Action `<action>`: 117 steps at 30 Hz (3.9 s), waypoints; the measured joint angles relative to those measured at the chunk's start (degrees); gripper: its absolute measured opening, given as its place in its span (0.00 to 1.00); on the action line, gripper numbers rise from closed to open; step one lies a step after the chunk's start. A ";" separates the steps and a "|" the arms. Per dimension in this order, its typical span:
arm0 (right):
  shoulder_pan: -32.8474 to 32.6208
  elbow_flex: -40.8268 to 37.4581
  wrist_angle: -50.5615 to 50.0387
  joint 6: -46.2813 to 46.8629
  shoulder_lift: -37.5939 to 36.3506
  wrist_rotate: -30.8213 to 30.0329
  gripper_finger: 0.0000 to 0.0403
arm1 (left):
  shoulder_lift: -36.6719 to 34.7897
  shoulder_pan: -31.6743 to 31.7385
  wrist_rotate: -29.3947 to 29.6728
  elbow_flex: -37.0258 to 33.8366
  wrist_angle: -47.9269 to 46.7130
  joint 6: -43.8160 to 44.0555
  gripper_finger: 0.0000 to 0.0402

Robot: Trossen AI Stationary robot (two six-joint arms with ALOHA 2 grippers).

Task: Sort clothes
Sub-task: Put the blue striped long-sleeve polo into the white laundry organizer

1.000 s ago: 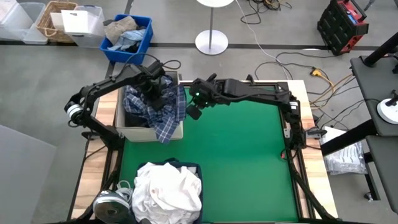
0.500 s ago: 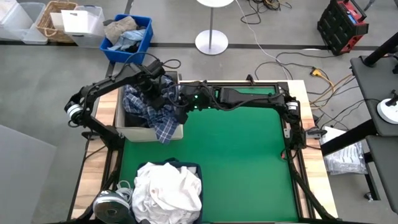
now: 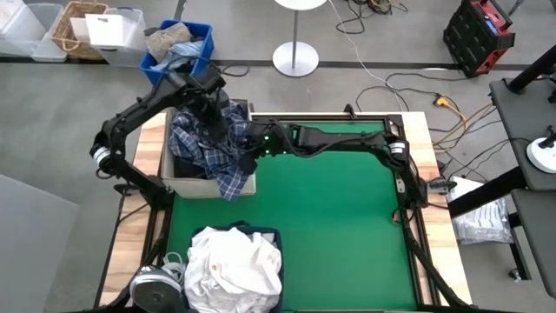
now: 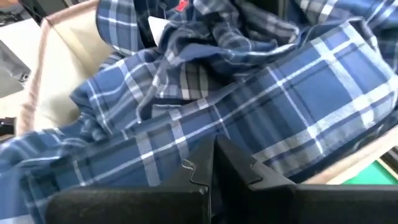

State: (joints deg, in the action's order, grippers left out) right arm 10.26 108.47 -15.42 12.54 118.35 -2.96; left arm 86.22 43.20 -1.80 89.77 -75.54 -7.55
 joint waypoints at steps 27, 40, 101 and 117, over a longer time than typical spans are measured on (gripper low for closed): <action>-0.08 1.20 -0.42 -3.41 1.15 4.43 0.02 | 1.24 -2.32 -4.20 -5.32 5.49 -1.16 0.00; -1.55 1.73 -1.57 -5.34 2.40 6.14 0.02 | 1.16 -2.29 0.72 -9.85 7.18 1.24 0.00; 5.53 26.25 -47.74 -24.67 -11.19 1.51 0.02 | -9.20 -58.22 10.82 3.84 -15.11 44.45 0.00; 5.53 26.25 -47.77 -28.33 -11.33 4.66 0.02 | -3.00 -58.48 11.91 -9.94 -9.38 56.06 0.00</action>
State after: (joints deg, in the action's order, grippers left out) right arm 15.79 134.72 -63.20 -15.79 107.02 1.70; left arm 83.22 -15.28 10.11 79.83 -84.93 48.51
